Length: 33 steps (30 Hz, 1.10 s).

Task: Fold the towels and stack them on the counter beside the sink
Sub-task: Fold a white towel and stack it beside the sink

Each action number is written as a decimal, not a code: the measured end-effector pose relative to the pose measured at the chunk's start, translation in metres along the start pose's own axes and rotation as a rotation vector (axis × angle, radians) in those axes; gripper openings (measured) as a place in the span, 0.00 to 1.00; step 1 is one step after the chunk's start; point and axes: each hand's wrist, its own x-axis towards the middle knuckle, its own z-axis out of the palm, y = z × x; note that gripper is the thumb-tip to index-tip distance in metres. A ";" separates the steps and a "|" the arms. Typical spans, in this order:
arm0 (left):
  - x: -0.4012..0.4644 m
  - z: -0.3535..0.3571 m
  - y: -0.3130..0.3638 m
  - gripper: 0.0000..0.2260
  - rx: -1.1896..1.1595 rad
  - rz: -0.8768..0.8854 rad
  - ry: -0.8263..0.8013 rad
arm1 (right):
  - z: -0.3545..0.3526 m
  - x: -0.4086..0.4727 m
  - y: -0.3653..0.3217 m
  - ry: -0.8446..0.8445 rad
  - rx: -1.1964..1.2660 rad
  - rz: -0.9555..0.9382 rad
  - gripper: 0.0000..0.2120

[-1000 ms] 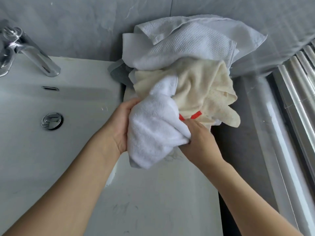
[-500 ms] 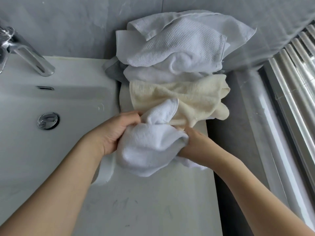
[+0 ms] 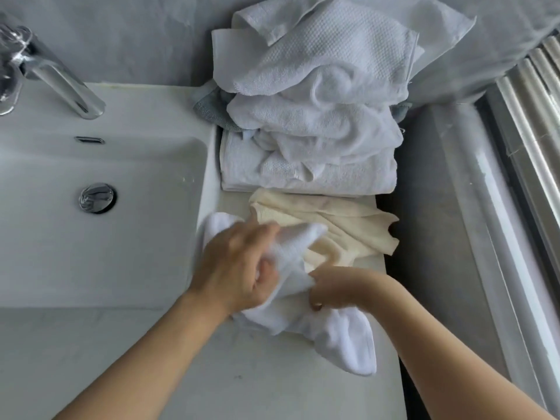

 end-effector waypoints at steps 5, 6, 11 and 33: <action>-0.039 0.050 0.000 0.30 0.309 -0.245 -0.603 | 0.017 0.023 0.016 0.038 -0.087 0.100 0.08; -0.046 0.057 -0.004 0.31 0.272 -0.320 -0.648 | 0.018 0.025 0.018 0.051 -0.040 0.111 0.08; -0.041 0.067 -0.021 0.34 0.162 -0.470 -0.691 | 0.006 0.020 0.032 0.241 0.222 0.100 0.04; 0.016 0.050 -0.038 0.30 0.171 -0.443 -0.581 | -0.010 0.038 0.053 0.323 0.170 -0.018 0.25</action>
